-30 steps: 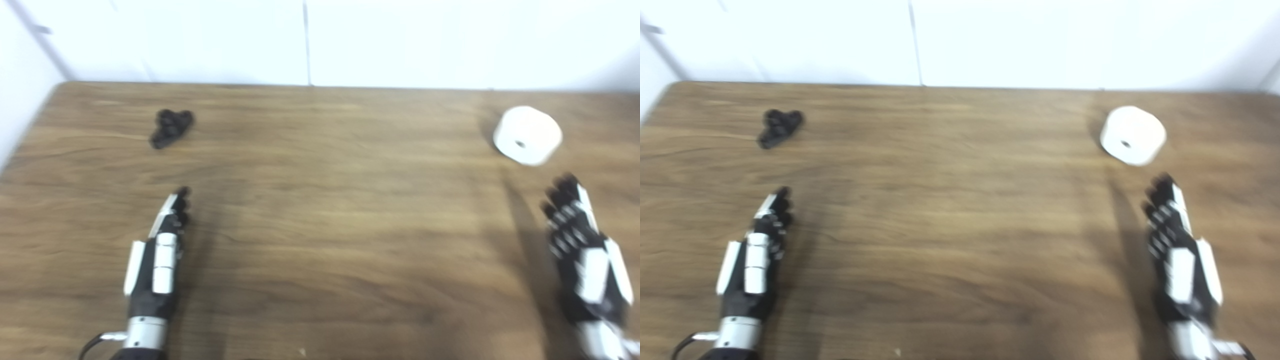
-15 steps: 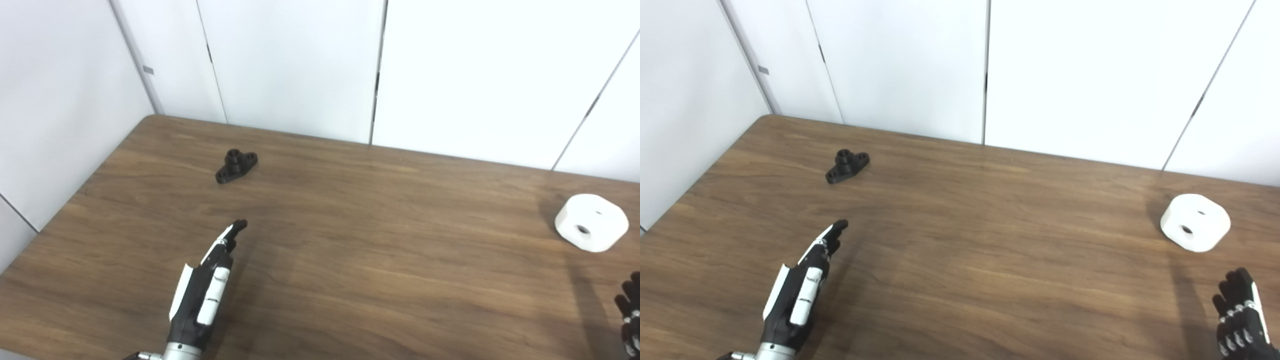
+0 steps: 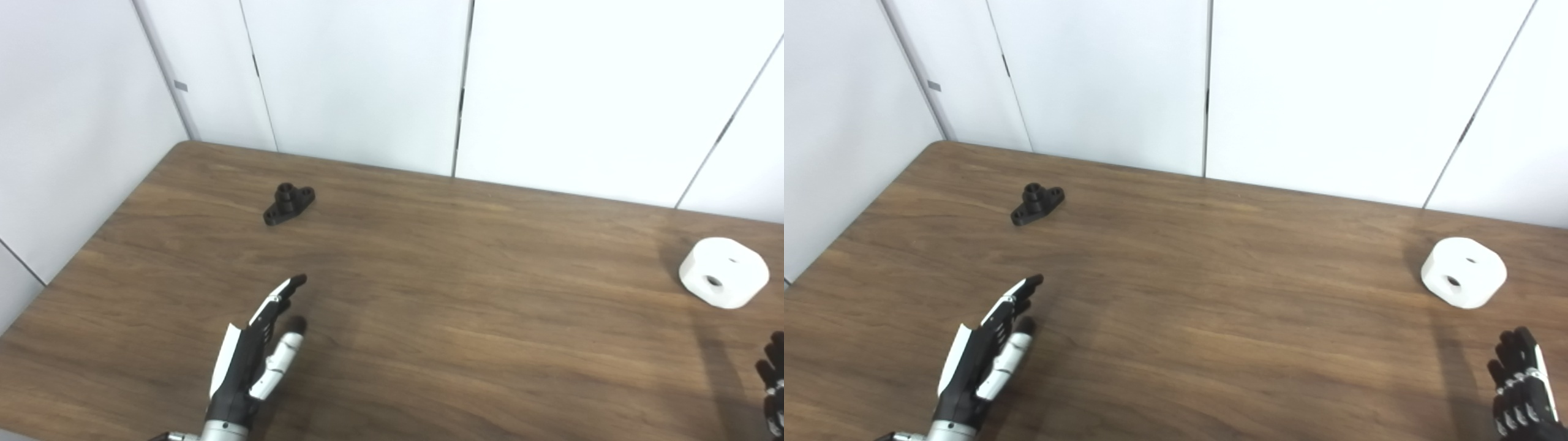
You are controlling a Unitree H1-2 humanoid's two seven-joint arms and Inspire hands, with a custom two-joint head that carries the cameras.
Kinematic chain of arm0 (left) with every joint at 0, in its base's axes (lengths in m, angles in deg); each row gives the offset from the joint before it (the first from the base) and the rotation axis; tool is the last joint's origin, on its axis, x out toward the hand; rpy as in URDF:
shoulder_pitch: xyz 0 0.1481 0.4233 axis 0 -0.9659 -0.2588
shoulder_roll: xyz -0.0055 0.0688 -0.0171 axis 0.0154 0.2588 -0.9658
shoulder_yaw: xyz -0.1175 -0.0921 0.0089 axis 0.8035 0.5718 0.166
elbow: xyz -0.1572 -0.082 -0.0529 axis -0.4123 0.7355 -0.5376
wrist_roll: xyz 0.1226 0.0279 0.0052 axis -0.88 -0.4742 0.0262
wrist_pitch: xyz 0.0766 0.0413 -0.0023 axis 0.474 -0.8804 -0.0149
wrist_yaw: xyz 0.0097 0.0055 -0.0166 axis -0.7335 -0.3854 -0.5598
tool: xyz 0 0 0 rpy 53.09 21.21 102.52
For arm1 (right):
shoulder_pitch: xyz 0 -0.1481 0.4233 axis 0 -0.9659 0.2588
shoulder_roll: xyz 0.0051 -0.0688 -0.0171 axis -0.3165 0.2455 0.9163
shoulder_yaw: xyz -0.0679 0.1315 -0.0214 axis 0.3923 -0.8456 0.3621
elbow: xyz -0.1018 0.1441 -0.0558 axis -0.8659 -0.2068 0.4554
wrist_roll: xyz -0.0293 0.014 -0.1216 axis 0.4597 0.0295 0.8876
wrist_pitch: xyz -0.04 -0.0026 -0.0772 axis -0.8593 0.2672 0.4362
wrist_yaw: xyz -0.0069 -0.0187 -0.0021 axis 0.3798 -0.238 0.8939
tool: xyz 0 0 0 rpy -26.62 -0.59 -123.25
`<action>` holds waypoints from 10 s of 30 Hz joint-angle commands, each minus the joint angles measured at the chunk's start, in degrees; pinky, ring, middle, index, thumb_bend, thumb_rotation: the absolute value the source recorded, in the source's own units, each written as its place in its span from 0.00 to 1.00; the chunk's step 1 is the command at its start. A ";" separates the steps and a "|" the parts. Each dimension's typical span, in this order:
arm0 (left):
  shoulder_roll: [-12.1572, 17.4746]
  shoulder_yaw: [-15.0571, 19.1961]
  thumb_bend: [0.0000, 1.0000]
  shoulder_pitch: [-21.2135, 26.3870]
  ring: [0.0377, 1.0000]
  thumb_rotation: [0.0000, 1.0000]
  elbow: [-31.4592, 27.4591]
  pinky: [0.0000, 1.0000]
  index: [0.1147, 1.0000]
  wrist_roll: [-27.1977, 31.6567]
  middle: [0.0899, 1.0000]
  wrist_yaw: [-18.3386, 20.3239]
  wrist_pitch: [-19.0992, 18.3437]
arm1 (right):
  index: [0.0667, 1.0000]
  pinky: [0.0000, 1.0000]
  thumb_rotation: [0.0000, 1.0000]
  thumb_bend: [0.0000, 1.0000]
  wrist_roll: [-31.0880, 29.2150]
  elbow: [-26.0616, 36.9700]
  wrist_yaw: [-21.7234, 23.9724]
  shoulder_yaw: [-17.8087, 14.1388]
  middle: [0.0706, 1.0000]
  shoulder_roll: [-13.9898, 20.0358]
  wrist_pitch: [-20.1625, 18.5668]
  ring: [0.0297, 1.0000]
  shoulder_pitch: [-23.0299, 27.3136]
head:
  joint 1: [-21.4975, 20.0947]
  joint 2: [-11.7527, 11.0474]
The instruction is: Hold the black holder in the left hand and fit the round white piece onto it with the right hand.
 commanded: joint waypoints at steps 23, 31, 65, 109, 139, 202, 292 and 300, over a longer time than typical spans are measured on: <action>6.95 3.76 0.80 23.98 0.94 0.33 -2.85 0.90 0.80 -19.65 0.89 -3.57 -23.53 | 0.92 0.99 0.94 0.76 0.03 -4.71 0.24 0.90 0.95 -1.34 2.72 0.97 -2.25 | -1.33 0.35; 11.37 1.96 0.83 29.95 0.92 0.36 5.75 0.94 0.78 -24.39 0.88 -5.74 -25.15 | 0.98 1.00 0.96 0.90 0.61 -4.27 0.96 1.61 0.99 -0.51 2.43 1.00 -2.41 | -1.68 0.59; 20.25 -6.16 0.88 43.69 0.94 0.37 33.00 0.97 0.74 -23.67 0.88 -5.23 -31.26 | 1.00 1.00 0.98 0.86 2.16 0.22 -0.53 1.52 1.00 -1.77 -1.92 1.00 -4.94 | -3.28 1.63; 22.42 -15.39 0.52 46.24 0.86 0.05 38.69 0.96 0.42 -30.23 0.74 -10.49 -32.78 | 0.99 1.00 0.97 0.81 1.78 2.25 -0.65 1.49 0.99 -2.48 -3.65 1.00 -5.73 | -3.85 2.92; 20.19 -13.46 0.52 41.24 0.86 0.04 25.81 0.84 0.42 -22.12 0.73 -2.17 -31.39 | 1.00 1.00 0.98 0.78 1.33 1.85 -0.05 1.62 1.00 -1.53 -3.78 1.00 -4.92 | -5.36 4.49; 4.01 -21.68 0.51 13.74 0.79 0.07 -3.85 0.74 0.43 -35.69 0.73 -0.40 -17.27 | 1.00 1.00 1.00 0.63 6.52 9.12 -2.74 4.72 0.98 -3.92 -9.15 1.00 -5.14 | -15.32 12.82; -13.28 -25.19 0.79 21.42 0.97 0.34 9.69 0.98 0.59 -52.70 0.88 -1.06 -35.97 | 1.00 1.00 0.97 0.57 4.41 8.32 -1.11 4.86 0.99 -2.02 -8.30 1.00 -4.66 | -13.27 14.96; -12.20 -25.95 0.77 21.82 0.96 0.30 10.54 0.98 0.56 -51.11 0.87 -2.97 -35.92 | 1.00 1.00 0.97 0.58 4.29 8.65 -1.10 4.95 0.99 -2.05 -8.60 1.00 -4.58 | -13.31 15.14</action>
